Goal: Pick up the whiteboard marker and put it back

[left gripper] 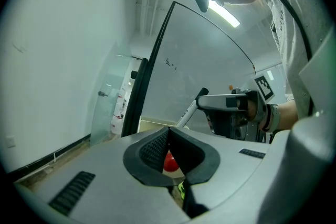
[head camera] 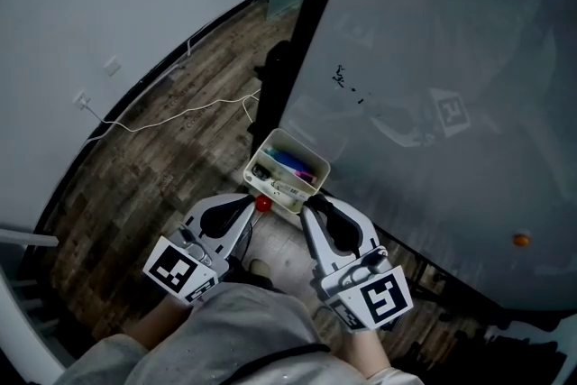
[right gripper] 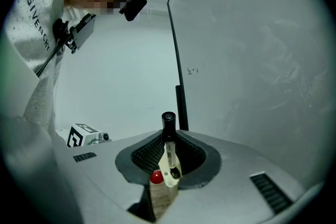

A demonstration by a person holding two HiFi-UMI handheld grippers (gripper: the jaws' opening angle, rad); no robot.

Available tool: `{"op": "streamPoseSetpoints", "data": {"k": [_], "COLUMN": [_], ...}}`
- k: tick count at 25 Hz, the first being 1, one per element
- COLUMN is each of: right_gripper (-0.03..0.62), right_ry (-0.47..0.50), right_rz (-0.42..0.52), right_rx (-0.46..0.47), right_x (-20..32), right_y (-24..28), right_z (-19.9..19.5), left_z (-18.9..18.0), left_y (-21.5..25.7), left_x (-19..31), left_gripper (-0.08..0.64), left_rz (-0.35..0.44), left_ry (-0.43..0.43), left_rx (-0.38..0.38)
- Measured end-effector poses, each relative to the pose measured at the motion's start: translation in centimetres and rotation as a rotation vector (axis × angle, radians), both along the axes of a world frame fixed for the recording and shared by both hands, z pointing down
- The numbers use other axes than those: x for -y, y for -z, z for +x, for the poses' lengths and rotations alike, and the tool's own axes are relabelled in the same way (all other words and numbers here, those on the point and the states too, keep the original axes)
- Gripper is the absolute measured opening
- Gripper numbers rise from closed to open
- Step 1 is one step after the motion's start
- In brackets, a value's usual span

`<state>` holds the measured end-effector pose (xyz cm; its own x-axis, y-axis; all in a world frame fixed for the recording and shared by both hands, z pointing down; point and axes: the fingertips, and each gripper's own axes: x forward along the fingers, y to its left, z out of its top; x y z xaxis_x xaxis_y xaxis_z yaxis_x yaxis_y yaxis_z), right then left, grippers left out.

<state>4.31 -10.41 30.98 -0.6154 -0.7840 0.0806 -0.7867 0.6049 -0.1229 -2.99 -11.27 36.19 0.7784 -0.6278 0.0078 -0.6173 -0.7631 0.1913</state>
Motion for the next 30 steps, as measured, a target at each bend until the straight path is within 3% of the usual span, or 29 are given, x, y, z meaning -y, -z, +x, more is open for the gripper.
{"op": "streamPoseSetpoints", "data": {"k": [5, 30], "right_gripper": [0.075, 0.075], "right_ry": [0.019, 0.043], "right_rz": [0.028, 0.046], "right_rx": [0.046, 0.014], "right_x": [-0.1, 0.2], "right_y": [1.5, 2.7], "right_z": [-0.6, -0.8], "left_z": [-0.5, -1.0], "left_y": [0.4, 1.5], "left_x": [0.0, 0.9], "left_gripper": [0.014, 0.014], "left_rz": [0.005, 0.044], "left_ry": [0.015, 0.042], "left_rx": [-0.012, -0.010]}}
